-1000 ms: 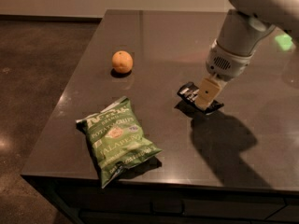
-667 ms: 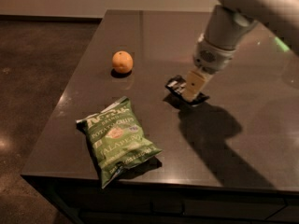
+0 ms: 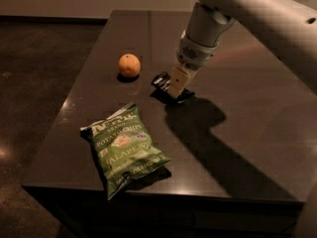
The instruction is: Move rxbar chocolate near orange
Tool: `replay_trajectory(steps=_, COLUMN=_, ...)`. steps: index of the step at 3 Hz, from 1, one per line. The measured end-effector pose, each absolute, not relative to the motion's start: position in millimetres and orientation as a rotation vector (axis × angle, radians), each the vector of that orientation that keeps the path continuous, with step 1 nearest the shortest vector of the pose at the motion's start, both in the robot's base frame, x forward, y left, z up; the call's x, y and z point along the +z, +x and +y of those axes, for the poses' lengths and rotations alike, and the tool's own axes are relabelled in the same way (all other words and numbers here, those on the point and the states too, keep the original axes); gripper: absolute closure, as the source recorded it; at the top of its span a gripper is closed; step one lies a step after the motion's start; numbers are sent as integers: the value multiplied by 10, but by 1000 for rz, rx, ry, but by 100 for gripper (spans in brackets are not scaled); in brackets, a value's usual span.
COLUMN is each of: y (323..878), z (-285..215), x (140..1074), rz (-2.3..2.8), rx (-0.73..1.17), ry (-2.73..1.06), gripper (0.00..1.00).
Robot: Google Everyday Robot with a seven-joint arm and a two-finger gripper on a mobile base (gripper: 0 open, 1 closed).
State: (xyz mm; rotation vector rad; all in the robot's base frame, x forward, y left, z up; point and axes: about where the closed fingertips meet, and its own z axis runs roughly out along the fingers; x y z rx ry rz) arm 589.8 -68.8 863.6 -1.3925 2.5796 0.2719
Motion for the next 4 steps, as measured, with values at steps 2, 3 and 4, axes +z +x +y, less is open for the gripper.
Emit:
replay_trajectory(steps=2, y=6235, z=-338, x=8600, rz=2525, rx=246, ry=-1453, gripper=62)
replay_trajectory(steps=3, y=6313, z=-252, x=8572, rz=2506, rx=266, ry=-1469, gripper=39)
replay_trajectory(steps=4, y=6325, z=-231, x=8550, rz=2503, rx=268, ry=-1470, gripper=8)
